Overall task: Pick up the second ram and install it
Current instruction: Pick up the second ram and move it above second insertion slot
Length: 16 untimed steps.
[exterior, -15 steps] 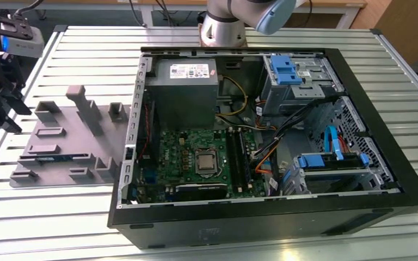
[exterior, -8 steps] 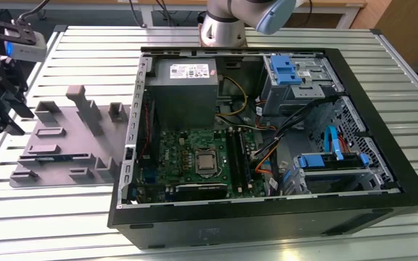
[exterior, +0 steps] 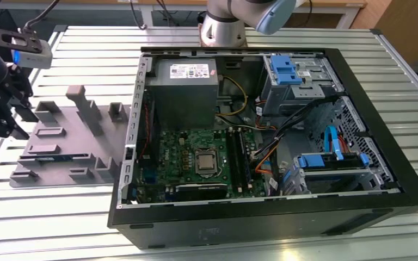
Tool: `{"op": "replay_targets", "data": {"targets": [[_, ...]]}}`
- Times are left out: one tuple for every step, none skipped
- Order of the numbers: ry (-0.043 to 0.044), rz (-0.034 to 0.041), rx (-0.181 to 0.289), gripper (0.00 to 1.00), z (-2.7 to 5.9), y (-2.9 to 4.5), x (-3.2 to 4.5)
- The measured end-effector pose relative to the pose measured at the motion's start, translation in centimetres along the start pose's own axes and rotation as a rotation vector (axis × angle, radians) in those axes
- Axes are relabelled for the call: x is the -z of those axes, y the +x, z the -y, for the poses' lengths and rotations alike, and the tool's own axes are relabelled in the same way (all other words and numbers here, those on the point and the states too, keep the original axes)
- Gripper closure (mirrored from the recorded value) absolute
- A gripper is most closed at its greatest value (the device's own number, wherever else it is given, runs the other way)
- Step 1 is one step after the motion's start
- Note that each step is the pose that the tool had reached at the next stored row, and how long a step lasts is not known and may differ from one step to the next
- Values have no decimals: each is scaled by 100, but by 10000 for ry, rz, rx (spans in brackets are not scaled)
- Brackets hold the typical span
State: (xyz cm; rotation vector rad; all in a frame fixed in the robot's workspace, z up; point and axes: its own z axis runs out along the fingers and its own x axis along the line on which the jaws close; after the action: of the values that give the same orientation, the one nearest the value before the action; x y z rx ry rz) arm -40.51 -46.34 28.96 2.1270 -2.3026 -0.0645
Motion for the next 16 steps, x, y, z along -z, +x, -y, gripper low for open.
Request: {"op": "replay_targets", "data": {"targets": [[1,-4,0,56,5,0,-16],[1,-8,0,56,9,0,-33],[1,-12,-2,56,13,0,-50],[2,-15,-1,56,17,0,-67],[2,-17,-2,56,19,0,-83],[3,-19,-2,56,22,0,-100],[3,-21,-1,56,24,1,-115],[3,-23,-2,56,25,1,-131],[3,-23,-2,56,26,1,-148],[3,-24,-2,56,28,2,-166],[3,-24,-2,56,29,2,-184],[3,-25,-2,56,30,3,-201],[3,-26,-1,56,31,3,-216],[3,-26,-2,56,31,3,-233],[4,-27,-2,56,32,4,-249],[3,-30,-2,56,33,4,-263]]}}
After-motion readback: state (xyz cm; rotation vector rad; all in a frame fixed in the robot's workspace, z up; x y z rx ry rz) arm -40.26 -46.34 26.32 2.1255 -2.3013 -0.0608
